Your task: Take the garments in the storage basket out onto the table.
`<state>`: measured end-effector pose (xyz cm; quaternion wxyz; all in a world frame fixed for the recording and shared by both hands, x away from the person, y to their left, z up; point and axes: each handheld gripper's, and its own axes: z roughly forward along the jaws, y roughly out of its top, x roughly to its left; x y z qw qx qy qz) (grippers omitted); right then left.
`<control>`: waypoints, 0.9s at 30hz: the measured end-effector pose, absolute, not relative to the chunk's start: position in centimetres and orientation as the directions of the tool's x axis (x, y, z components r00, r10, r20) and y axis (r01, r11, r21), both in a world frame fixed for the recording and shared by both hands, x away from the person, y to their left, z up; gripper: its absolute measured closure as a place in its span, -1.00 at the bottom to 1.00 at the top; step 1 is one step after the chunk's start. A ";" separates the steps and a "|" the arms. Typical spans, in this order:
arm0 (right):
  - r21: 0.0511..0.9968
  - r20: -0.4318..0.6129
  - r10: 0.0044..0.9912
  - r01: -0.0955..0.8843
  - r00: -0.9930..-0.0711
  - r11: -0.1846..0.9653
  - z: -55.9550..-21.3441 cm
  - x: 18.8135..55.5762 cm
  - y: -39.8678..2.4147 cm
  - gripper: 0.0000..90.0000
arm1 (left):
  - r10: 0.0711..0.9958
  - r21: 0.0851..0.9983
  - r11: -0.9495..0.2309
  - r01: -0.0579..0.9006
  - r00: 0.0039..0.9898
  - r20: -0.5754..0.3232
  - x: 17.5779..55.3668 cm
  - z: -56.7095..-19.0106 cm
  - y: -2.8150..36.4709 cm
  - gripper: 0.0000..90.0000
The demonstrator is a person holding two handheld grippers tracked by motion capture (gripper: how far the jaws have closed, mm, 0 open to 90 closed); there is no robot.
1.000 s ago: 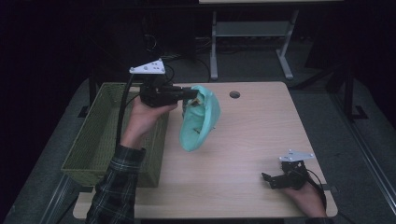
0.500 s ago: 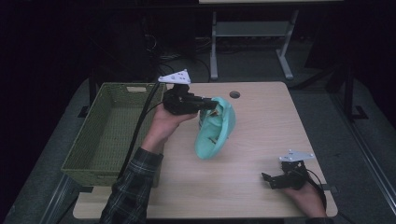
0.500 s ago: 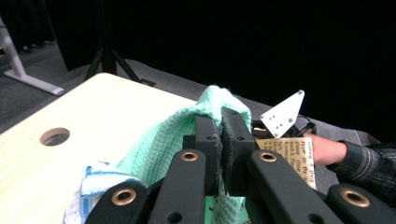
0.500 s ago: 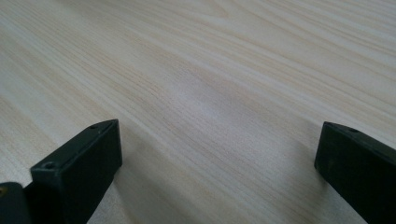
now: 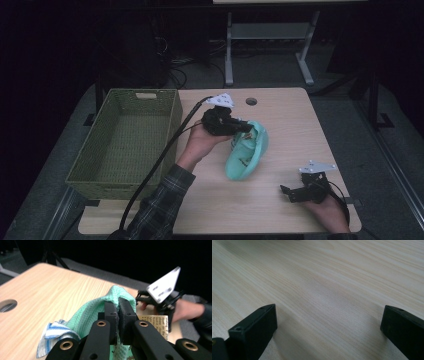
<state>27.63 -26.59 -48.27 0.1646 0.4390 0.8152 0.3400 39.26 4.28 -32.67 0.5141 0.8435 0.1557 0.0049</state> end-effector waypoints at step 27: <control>0.699 0.028 0.827 0.602 -0.561 0.385 -48.3 27.6 -26.6 -0.99 | 0.277 0.687 -0.661 0.300 0.949 -0.148 37.6 -44.3 0.1 0.90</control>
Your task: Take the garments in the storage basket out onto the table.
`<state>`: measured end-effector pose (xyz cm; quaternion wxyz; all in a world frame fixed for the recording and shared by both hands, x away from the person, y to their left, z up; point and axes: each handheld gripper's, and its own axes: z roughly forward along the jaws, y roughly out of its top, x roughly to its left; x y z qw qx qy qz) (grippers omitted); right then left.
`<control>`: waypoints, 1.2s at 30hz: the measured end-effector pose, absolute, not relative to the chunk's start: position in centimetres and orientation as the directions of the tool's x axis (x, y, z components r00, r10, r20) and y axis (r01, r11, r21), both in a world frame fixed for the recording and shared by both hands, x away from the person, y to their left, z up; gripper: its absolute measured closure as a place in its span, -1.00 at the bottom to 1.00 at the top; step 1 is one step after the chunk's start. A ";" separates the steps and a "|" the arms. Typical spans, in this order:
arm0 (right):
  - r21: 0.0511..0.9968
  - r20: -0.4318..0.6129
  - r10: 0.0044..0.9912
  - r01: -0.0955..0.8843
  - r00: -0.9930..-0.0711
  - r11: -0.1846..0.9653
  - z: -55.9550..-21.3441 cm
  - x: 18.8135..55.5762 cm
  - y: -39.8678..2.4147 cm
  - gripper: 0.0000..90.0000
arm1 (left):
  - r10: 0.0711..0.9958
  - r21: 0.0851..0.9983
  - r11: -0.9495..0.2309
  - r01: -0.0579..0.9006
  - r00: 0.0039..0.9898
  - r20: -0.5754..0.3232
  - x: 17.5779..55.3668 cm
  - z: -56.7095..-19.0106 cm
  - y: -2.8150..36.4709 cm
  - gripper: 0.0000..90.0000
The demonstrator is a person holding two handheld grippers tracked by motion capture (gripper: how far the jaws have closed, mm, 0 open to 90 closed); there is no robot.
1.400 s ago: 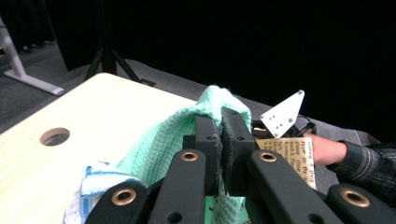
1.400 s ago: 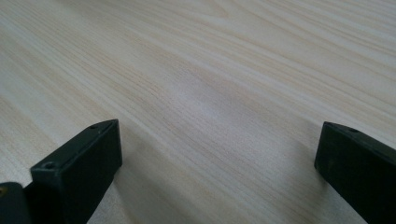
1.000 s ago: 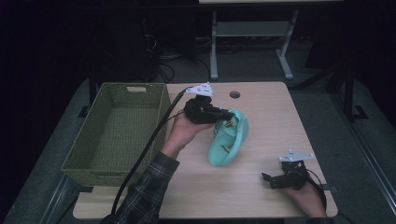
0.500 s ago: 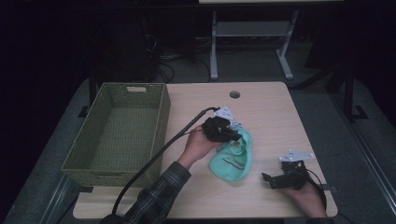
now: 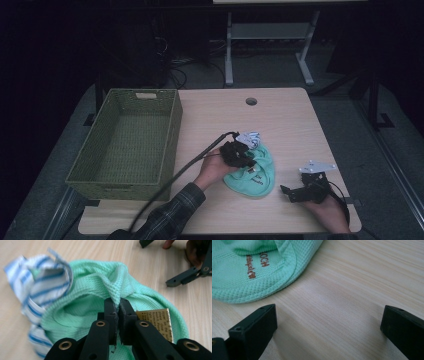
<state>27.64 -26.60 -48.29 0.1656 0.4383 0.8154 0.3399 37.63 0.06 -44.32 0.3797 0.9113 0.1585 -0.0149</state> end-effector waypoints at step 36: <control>0.699 0.028 0.828 0.603 -0.560 0.384 -48.3 27.6 -26.6 -0.99 | 0.326 0.731 -0.585 0.352 0.927 -0.185 33.7 -42.2 7.6 0.98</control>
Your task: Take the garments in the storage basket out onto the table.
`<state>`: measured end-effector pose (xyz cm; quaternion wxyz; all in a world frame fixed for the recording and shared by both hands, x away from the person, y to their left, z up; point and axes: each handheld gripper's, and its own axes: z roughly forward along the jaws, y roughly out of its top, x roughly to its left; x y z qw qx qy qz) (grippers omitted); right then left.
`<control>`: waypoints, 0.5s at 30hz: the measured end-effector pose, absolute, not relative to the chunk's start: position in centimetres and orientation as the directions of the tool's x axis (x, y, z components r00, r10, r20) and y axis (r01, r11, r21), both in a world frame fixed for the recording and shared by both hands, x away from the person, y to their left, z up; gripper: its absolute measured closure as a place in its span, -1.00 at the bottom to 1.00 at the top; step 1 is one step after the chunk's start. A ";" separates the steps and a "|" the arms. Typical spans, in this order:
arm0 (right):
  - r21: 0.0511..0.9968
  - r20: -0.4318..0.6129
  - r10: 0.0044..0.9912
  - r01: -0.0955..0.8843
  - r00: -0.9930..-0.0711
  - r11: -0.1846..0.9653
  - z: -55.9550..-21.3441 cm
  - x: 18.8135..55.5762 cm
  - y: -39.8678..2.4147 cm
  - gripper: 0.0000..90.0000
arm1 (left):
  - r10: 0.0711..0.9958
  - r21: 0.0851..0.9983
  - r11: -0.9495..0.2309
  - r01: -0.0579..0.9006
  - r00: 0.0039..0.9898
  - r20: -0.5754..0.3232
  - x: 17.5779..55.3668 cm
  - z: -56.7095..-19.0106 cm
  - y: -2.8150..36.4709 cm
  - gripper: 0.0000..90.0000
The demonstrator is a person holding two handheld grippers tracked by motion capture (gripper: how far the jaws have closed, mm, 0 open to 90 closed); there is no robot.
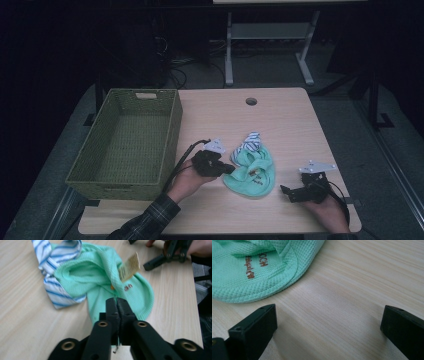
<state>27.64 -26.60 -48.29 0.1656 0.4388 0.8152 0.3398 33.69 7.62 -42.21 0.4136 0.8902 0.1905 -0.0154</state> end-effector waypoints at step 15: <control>0.698 0.029 0.828 0.604 -0.560 0.384 -48.3 27.6 -26.6 -0.99 | 0.316 0.666 -0.663 0.342 0.934 -0.164 32.0 -45.7 6.8 0.99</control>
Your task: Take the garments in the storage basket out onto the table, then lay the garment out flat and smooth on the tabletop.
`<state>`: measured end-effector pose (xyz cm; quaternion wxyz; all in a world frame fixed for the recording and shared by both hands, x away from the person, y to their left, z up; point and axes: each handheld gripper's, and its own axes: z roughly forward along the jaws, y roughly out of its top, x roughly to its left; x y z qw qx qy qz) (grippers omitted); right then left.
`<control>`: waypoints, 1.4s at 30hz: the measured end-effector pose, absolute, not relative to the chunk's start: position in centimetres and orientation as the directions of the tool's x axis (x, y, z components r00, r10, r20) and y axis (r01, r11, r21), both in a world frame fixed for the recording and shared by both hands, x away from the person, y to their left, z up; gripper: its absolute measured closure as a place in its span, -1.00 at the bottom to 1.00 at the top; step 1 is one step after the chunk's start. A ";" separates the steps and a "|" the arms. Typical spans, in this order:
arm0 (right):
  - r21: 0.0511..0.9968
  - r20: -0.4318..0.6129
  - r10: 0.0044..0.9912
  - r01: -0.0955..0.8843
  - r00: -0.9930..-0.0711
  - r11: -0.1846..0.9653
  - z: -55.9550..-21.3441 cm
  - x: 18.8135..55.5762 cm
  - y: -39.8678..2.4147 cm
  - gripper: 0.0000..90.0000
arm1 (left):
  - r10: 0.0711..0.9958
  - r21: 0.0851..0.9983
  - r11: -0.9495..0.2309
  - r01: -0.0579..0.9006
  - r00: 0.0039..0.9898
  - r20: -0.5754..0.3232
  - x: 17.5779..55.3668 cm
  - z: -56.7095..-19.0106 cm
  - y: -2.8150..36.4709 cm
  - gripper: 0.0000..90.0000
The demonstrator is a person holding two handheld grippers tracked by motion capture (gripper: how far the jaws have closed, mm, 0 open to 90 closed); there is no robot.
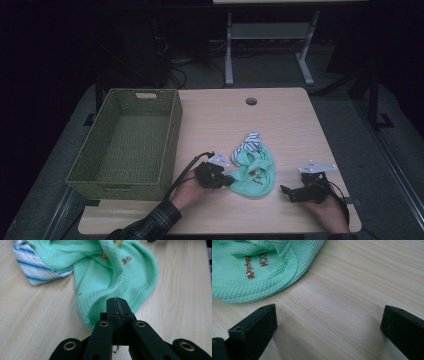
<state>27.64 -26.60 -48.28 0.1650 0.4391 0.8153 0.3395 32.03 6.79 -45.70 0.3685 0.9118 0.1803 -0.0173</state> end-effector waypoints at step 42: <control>0.750 0.128 0.777 0.573 -0.617 0.331 -43.2 34.6 -24.7 0.41 | 0.314 0.645 -0.677 0.353 0.932 -0.181 32.4 -46.3 6.5 0.99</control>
